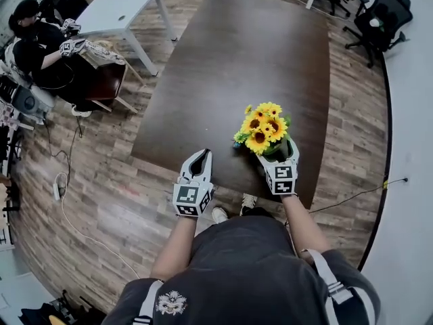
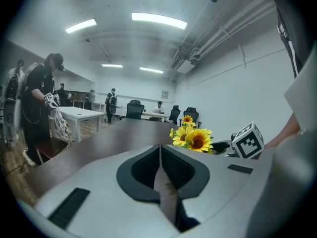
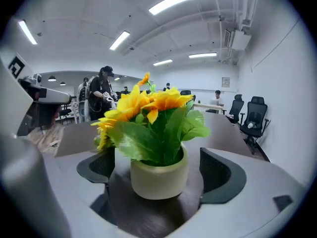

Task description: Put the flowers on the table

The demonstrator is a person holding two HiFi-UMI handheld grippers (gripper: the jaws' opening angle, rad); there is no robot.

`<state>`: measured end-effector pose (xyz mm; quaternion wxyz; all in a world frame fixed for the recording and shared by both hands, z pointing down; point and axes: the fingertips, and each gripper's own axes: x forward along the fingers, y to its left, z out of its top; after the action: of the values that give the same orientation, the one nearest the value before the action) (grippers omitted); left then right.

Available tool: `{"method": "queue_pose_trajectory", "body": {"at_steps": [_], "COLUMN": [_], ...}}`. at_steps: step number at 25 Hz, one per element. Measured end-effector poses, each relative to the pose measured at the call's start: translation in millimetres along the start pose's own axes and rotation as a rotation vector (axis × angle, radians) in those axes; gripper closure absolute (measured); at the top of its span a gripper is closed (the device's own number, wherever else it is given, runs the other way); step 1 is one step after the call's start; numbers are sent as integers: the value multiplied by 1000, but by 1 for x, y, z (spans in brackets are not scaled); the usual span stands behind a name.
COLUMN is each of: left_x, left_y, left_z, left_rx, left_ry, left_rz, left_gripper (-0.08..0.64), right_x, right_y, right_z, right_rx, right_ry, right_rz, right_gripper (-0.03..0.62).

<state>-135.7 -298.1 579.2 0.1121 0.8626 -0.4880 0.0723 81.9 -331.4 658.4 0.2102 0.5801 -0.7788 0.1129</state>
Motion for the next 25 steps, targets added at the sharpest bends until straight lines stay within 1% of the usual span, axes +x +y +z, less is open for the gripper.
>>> {"method": "queue_pose_trajectory", "body": {"at_steps": [6, 8, 10, 14, 16, 18, 21, 25], "left_x": [-20, -26, -30, -36, -38, -41, -47, -56], "left_y": [-3, -7, -11, -19, -22, -25, -30, -37], "left_z": [6, 9, 12, 17, 20, 26, 37, 47], "left_rx": [-15, -18, -12, -4, -5, -2, 11, 34], "left_ry": [-33, -46, -56, -70, -79, -90, -119, -146], "left_rz": [-9, -21, -36, -58, -67, -76, -90, -111], "left_gripper": [554, 554, 554, 554, 554, 554, 554, 554], "right_x": [-44, -58, -72, -93, -101, -107, -114, -125], "right_y": [12, 18, 22, 20, 23, 25, 31, 43], "right_z": [19, 32, 47, 72, 87, 96, 101, 111], "right_rx": [-45, -58, -69, -100, -108, -109, -112, -114], "right_ry": [-64, -88, -124, -210, -245, -259, -273, -308], "right_rz": [-16, -14, -26, -87, -100, -113, -121, -99], "right_gripper": [63, 82, 144, 331, 400, 456, 521, 566]}}
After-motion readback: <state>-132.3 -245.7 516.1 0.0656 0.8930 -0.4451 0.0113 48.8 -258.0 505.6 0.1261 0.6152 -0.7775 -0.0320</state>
